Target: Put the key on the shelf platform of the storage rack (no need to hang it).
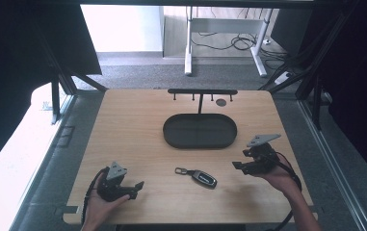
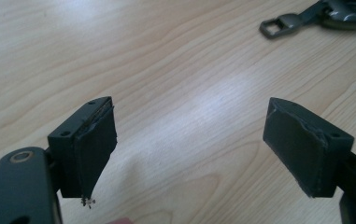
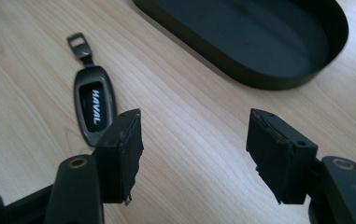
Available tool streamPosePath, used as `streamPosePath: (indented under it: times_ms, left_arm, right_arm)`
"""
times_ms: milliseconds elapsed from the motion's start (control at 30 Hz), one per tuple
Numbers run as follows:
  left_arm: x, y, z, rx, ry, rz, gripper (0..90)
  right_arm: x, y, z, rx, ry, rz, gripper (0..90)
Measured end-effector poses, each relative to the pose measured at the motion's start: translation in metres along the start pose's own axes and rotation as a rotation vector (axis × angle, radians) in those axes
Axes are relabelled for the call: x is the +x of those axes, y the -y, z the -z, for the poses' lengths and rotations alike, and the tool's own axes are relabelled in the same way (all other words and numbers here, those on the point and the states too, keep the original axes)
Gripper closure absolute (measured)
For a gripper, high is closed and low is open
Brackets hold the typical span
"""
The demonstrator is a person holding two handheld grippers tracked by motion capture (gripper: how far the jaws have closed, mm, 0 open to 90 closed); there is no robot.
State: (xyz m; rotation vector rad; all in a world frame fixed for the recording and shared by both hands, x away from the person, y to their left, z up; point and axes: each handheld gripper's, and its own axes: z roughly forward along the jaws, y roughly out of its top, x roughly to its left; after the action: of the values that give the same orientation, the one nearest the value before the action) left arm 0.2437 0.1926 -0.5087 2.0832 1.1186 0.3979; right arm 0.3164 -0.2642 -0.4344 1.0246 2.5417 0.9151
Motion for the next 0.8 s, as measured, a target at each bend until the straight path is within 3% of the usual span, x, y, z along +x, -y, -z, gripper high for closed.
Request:
streamPosePath:
  times_ms: [300,600,800]
  left_arm:
    - [0.0,0.001,-0.005,0.002,0.012,-0.007,17.7]
    - [-0.004,-0.001,-0.002,-0.002,0.013,-0.009,18.7]
    - [-0.011,-0.005,-0.002,0.0,0.024,-0.019,18.9]
  right_arm:
    - [0.016,-0.017,0.001,0.013,-0.033,0.056,37.2]
    - [0.044,-0.035,-0.01,0.073,-0.042,0.156,37.1]
    - [0.054,-0.04,-0.022,0.101,-0.052,0.199,37.2]
